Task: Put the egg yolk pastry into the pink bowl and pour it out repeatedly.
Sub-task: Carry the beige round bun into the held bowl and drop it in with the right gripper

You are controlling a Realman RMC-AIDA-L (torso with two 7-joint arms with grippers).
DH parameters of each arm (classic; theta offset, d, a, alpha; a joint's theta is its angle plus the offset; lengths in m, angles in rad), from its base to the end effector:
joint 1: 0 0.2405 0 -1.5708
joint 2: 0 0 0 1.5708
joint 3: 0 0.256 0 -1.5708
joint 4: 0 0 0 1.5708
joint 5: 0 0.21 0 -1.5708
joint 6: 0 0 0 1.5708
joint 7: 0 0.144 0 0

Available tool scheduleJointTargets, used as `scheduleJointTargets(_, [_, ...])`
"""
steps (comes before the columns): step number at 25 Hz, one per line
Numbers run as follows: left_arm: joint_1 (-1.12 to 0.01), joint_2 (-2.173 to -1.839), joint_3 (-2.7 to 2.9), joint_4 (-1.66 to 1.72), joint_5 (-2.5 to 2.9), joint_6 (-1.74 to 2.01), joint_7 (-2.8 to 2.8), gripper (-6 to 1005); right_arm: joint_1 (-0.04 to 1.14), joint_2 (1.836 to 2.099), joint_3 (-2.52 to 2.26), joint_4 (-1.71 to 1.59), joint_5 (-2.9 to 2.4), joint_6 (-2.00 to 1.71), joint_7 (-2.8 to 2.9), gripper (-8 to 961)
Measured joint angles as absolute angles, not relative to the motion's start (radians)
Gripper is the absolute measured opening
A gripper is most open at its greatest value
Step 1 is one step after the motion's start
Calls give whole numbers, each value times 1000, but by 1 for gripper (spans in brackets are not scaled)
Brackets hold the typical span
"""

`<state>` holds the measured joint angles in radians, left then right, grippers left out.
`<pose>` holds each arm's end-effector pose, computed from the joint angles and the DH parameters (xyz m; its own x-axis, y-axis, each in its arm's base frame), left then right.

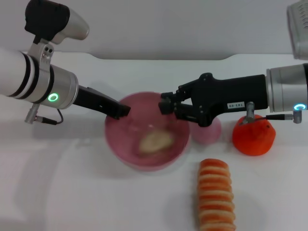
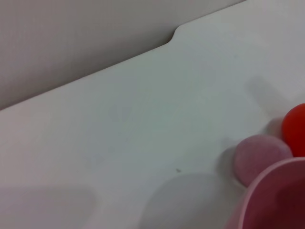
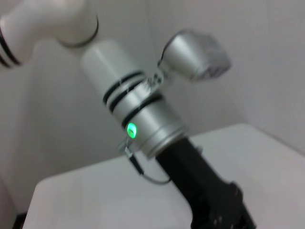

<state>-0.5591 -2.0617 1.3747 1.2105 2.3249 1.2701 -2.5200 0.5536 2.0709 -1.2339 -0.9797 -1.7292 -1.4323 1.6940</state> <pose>-0.1843 0.3735 -0.0155 0.7315 0.6747 0.0984 0.6603 -0.6650 -0.3491 0.1575 0.3500 -0.0176 0.8710 -0.2357 -0.4311 -0.2823 -0.9582 -0.0464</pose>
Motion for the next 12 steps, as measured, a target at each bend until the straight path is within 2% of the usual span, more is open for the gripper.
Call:
scheduleJointTargets(3, [-562, -2062, 1375, 1210, 2325, 1263, -2520, 1, 548, 2072, -1235, -1004, -1745, -1434, 1712, 97])
scheduleJointTargets(8, [-550, -2060, 1369, 1220, 2323, 1209, -2502, 0, 501, 2072, -1168, -1035, -1737, -1424, 1732, 322])
scheduleJointTargets(11, [-506, -2061, 1383, 1263, 2307, 1130, -2440, 0, 460, 2074, -1069, -1024, -1708, -1409, 1738, 524])
scheduleJointTargets(12, [-473, -2061, 1399, 1292, 2287, 1087, -2407, 0, 441, 2072, -1031, -1013, -1696, -1403, 1738, 525])
